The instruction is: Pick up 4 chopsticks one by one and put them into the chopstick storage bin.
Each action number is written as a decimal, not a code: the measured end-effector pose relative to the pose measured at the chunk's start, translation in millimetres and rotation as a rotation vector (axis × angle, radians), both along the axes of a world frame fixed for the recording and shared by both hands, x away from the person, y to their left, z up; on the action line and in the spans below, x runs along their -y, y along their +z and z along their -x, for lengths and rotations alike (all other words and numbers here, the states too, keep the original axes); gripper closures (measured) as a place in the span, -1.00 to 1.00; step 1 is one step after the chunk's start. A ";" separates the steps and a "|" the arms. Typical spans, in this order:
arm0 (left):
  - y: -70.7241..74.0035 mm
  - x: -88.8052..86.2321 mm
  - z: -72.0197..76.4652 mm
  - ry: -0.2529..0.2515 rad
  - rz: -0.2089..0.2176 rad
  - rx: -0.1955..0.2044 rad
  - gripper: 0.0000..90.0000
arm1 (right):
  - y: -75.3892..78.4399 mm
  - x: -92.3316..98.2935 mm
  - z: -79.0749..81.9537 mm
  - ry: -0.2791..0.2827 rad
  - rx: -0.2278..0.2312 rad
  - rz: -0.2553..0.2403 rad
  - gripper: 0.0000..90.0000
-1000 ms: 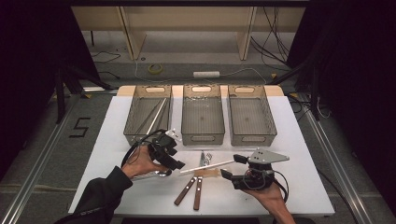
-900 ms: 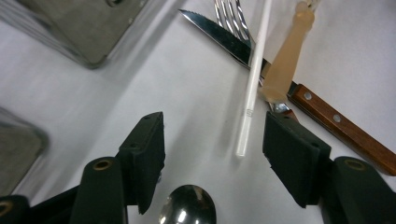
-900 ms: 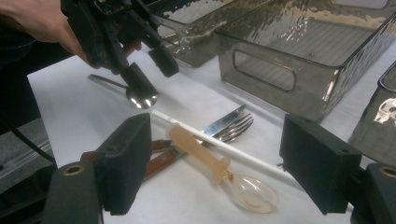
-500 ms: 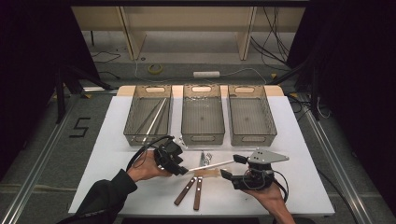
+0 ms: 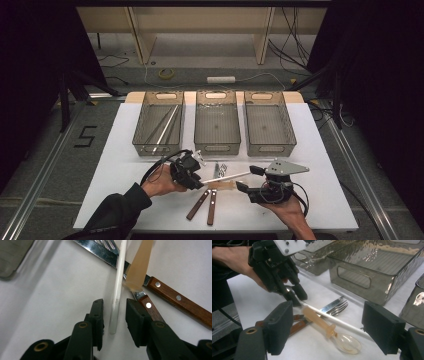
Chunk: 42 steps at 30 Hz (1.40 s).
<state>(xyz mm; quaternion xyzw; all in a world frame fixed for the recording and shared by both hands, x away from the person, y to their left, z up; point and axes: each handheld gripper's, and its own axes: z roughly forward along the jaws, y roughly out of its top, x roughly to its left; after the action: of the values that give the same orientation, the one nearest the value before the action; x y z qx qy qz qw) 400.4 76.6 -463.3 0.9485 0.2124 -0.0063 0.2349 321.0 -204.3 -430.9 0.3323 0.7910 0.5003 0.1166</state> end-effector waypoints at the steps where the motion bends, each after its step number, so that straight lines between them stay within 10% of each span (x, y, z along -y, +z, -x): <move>1: -1.0 0.5 -0.1 -0.003 -0.003 0.004 0.53 | 0.0 0.0 0.0 0.000 0.000 -0.001 -0.41; 42: 14.5 -3.2 2.5 -0.043 0.017 0.087 0.86 | 0.3 0.2 0.1 0.001 0.001 0.000 -0.41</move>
<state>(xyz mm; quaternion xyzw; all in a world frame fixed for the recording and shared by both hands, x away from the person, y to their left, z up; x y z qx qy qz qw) 397.9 79.8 -448.9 0.9502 0.1813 0.0281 0.2519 320.8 -204.6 -430.6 0.3318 0.7912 0.5003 0.1169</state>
